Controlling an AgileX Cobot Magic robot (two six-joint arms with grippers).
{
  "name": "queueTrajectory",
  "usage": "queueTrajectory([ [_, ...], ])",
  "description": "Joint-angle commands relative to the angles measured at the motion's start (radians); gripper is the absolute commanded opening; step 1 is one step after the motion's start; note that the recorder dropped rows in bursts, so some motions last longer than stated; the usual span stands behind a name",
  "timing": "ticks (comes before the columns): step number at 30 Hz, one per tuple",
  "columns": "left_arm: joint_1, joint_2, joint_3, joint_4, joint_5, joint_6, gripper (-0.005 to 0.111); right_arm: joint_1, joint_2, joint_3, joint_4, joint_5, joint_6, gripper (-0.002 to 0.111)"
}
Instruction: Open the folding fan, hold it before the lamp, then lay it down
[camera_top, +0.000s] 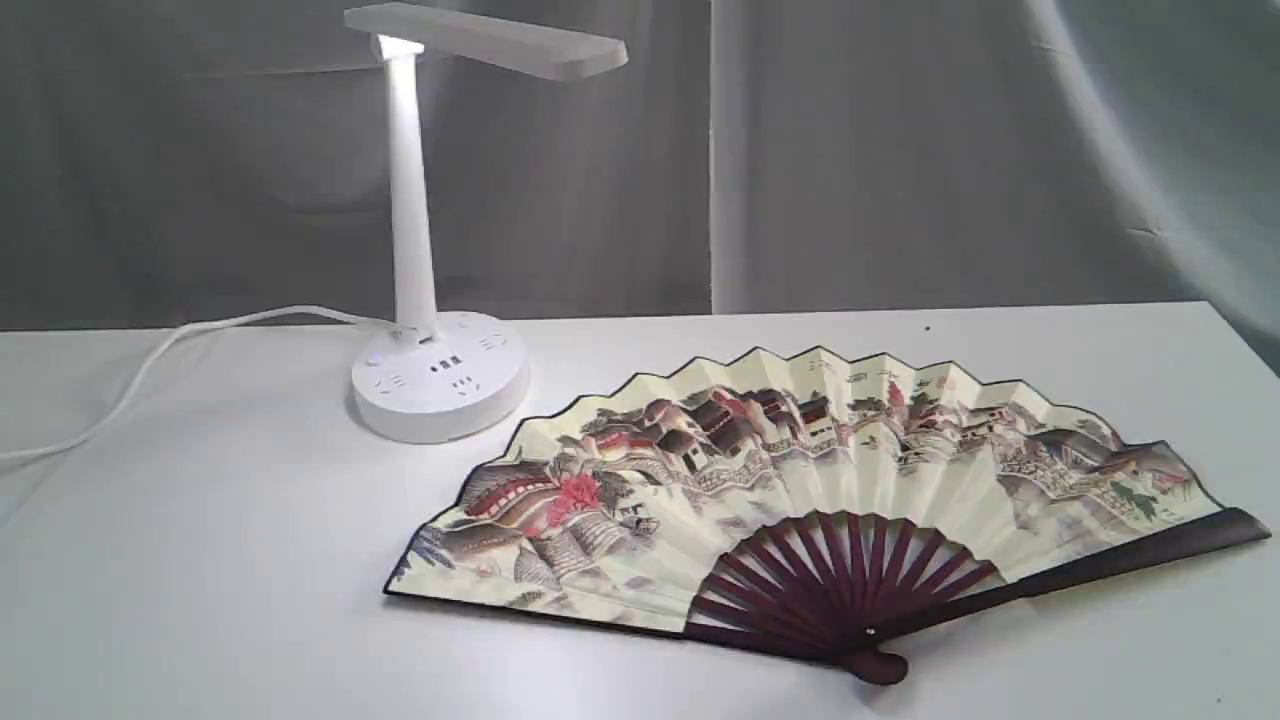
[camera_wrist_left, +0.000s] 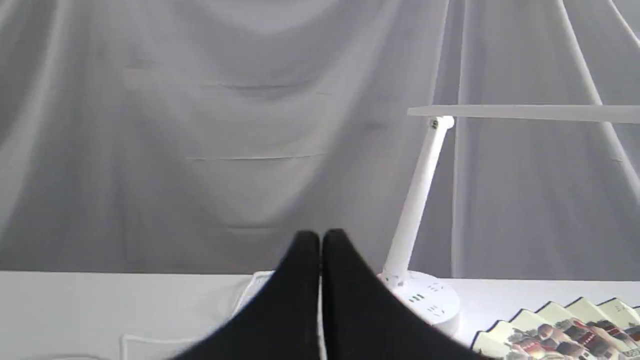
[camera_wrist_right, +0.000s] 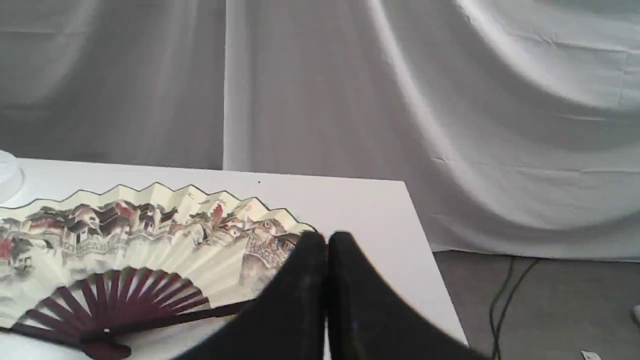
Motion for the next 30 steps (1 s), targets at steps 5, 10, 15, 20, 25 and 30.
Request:
queueTrajectory([
  [5, 0.002, -0.004, 0.085, 0.036, -0.106, -0.026, 0.000, 0.001, -0.032, 0.121, -0.016, -0.119, 0.064, 0.000],
  [10, 0.002, -0.004, 0.155, 0.056, -0.262, -0.024, 0.000, 0.001, -0.032, 0.181, -0.016, -0.262, 0.126, 0.000],
  [15, 0.002, -0.004, 0.215, 0.045, -0.335, -0.024, 0.000, 0.001, -0.032, 0.244, -0.014, -0.342, 0.141, 0.000],
  [20, 0.002, -0.004, 0.277, 0.044, -0.339, -0.024, 0.000, 0.001, -0.032, 0.354, -0.027, -0.507, 0.141, 0.000],
  [25, 0.002, -0.004, 0.358, 0.044, -0.370, -0.024, 0.000, 0.001, -0.032, 0.479, -0.027, -0.601, 0.141, 0.000],
  [30, 0.002, -0.004, 0.478, 0.044, -0.469, -0.024, 0.000, 0.001, -0.032, 0.601, -0.011, -0.674, 0.141, 0.000],
])
